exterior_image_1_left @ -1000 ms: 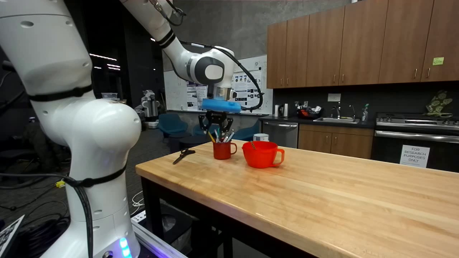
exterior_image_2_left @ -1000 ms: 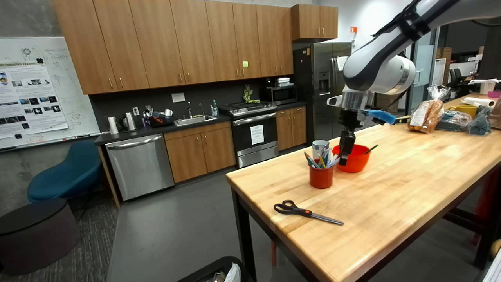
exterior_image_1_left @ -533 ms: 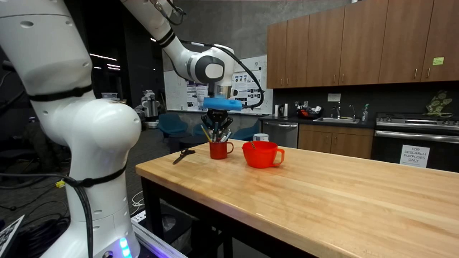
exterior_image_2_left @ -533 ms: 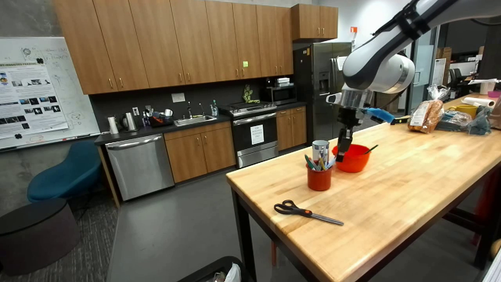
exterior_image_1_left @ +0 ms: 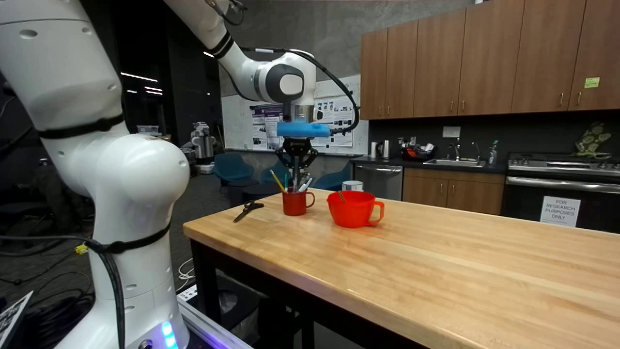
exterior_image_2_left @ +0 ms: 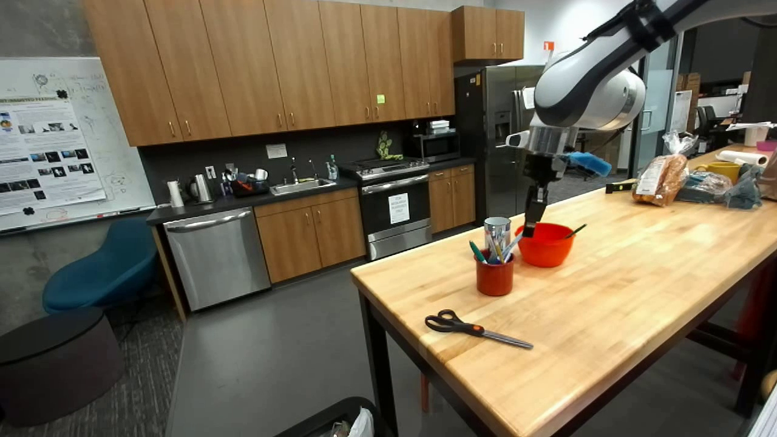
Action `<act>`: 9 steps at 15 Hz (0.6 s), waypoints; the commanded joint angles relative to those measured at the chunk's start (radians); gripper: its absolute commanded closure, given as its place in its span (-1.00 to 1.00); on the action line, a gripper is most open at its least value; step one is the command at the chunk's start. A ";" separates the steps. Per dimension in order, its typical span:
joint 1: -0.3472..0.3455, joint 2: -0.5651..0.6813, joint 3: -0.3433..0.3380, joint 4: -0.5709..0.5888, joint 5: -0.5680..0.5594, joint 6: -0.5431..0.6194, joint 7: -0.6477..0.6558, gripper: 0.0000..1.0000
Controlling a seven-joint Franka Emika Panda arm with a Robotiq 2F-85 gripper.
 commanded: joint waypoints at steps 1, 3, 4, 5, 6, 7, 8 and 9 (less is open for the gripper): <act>-0.035 -0.069 0.029 0.025 -0.091 -0.076 0.075 0.95; -0.042 -0.092 0.035 0.043 -0.137 -0.129 0.107 0.95; -0.043 -0.106 0.038 0.050 -0.155 -0.150 0.119 0.95; -0.046 -0.121 0.038 0.057 -0.172 -0.172 0.129 0.95; -0.048 -0.134 0.036 0.063 -0.187 -0.190 0.138 0.95; -0.047 -0.144 0.032 0.072 -0.195 -0.208 0.140 0.95; -0.051 -0.156 0.028 0.079 -0.206 -0.221 0.147 0.95; -0.055 -0.168 0.025 0.088 -0.216 -0.232 0.151 0.95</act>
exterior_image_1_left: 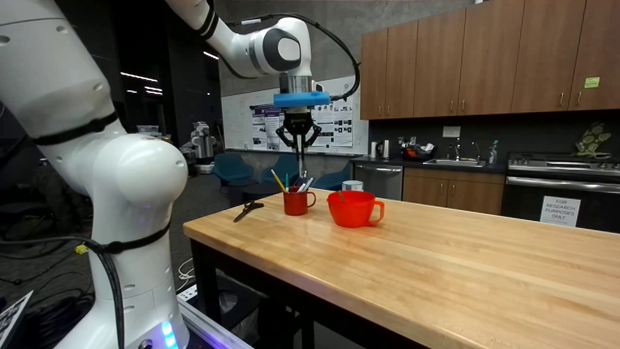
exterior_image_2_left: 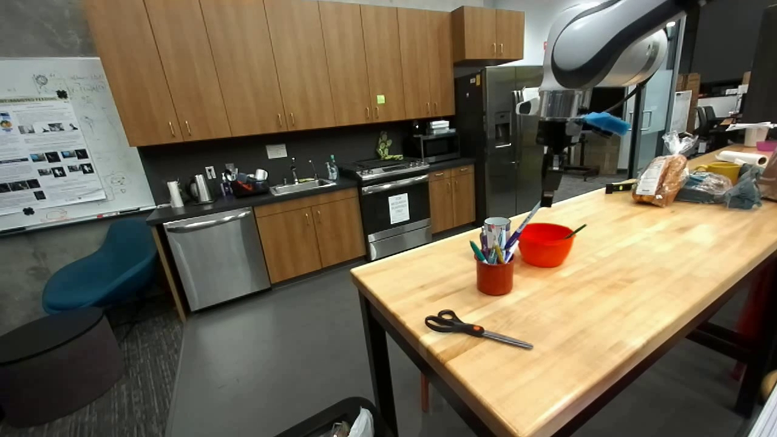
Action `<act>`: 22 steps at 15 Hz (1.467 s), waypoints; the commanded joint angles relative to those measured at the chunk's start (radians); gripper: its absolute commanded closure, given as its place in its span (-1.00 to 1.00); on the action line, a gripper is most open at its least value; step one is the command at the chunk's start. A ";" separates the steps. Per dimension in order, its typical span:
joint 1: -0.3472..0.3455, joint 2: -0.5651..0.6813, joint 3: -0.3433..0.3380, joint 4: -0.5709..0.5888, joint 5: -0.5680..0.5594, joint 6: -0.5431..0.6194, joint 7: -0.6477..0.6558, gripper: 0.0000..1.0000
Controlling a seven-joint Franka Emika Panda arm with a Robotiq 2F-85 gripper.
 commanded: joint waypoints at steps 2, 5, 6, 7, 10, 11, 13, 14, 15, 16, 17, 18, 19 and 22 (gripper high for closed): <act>-0.030 -0.069 -0.006 0.038 -0.062 -0.064 0.038 0.95; -0.060 -0.090 -0.017 0.062 -0.108 -0.057 0.062 0.95; -0.075 -0.087 -0.020 0.071 -0.130 -0.048 0.079 0.95; -0.086 -0.084 -0.025 0.077 -0.147 -0.044 0.092 0.95; -0.117 -0.055 -0.036 0.094 -0.206 -0.033 0.143 0.95; -0.125 -0.042 -0.038 0.095 -0.227 -0.028 0.163 0.95; -0.134 -0.018 -0.044 0.098 -0.257 -0.027 0.197 0.95; -0.135 -0.003 -0.048 0.098 -0.265 -0.026 0.211 0.95; -0.135 0.012 -0.050 0.100 -0.272 -0.028 0.225 0.95; -0.133 0.031 -0.053 0.099 -0.276 -0.024 0.235 0.95; -0.130 0.047 -0.056 0.099 -0.275 -0.019 0.244 0.95; -0.129 0.062 -0.058 0.100 -0.272 -0.015 0.251 0.95; -0.132 0.079 -0.057 0.099 -0.272 -0.002 0.265 0.95; -0.136 0.125 -0.056 0.101 -0.268 0.021 0.300 0.95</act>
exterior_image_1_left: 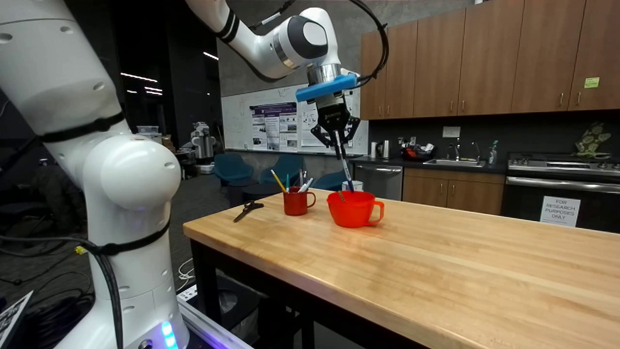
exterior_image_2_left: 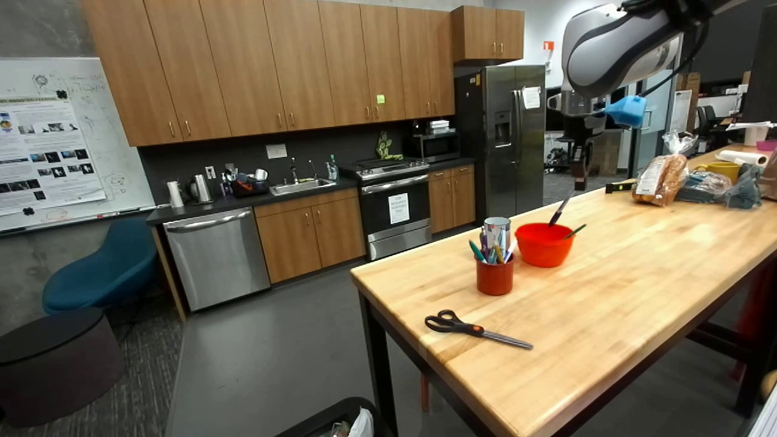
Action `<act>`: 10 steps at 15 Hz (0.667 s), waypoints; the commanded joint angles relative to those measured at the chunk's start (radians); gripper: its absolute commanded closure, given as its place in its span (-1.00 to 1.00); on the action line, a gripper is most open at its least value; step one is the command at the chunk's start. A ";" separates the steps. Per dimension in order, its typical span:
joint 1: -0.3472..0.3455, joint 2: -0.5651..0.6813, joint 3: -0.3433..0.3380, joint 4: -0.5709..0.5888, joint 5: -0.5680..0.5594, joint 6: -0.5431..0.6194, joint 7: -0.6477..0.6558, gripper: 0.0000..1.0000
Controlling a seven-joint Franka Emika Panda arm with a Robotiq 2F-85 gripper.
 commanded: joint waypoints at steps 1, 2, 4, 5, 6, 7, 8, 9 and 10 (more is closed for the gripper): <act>-0.009 0.066 0.002 0.023 -0.015 0.025 0.051 0.95; -0.010 0.079 0.003 0.024 -0.013 0.027 0.059 0.95; -0.013 0.103 0.002 0.023 -0.009 0.032 0.072 0.95; -0.014 0.114 0.002 0.023 -0.008 0.031 0.079 0.95; -0.014 0.122 0.002 0.023 -0.005 0.029 0.082 0.95; -0.013 0.129 0.003 0.022 -0.004 0.029 0.087 0.95; -0.012 0.133 0.005 0.021 -0.002 0.027 0.089 0.95; -0.011 0.136 0.005 0.020 -0.001 0.027 0.090 0.72; -0.011 0.137 0.006 0.019 -0.001 0.028 0.090 0.28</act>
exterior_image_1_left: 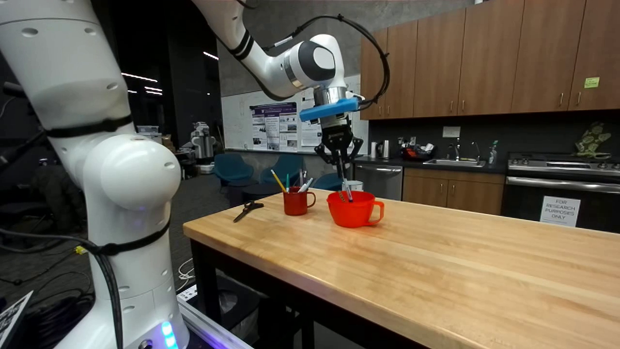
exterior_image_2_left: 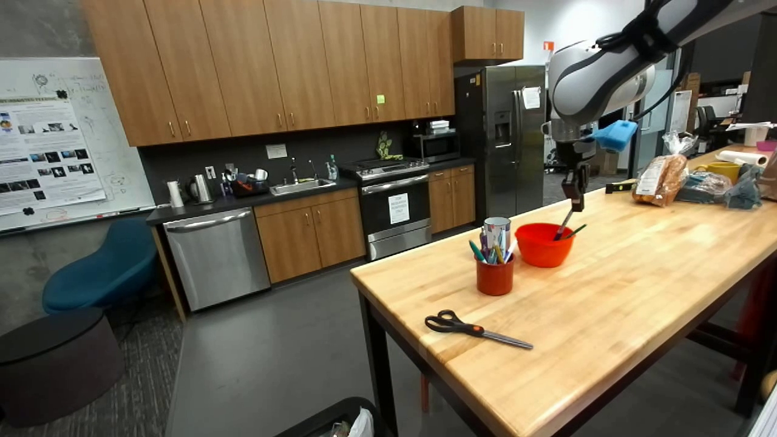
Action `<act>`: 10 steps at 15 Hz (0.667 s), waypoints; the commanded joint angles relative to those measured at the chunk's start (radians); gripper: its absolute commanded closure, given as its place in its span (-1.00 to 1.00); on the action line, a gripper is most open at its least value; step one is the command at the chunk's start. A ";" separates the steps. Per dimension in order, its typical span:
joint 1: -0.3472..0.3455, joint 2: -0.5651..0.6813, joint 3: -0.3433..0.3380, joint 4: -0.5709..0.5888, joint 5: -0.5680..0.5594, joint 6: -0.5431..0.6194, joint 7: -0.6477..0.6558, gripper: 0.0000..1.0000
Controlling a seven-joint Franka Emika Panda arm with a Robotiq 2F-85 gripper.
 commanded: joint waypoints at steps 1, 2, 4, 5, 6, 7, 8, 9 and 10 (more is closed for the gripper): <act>-0.006 0.014 0.008 0.014 -0.001 -0.002 0.014 0.23; -0.006 0.012 0.009 0.014 -0.001 -0.003 0.014 0.21; -0.006 0.003 0.010 0.010 0.001 0.000 0.017 0.01; -0.003 -0.006 0.010 0.006 0.009 0.002 0.013 -0.14; 0.002 -0.018 0.013 0.001 0.015 0.005 0.011 -0.26; 0.006 -0.028 0.017 -0.003 0.017 0.010 0.010 -0.38; 0.012 -0.042 0.024 -0.009 0.022 0.015 0.007 -0.53; 0.018 -0.052 0.030 -0.013 0.026 0.020 0.004 -0.65; 0.026 -0.062 0.036 -0.013 0.030 0.022 -0.001 -0.82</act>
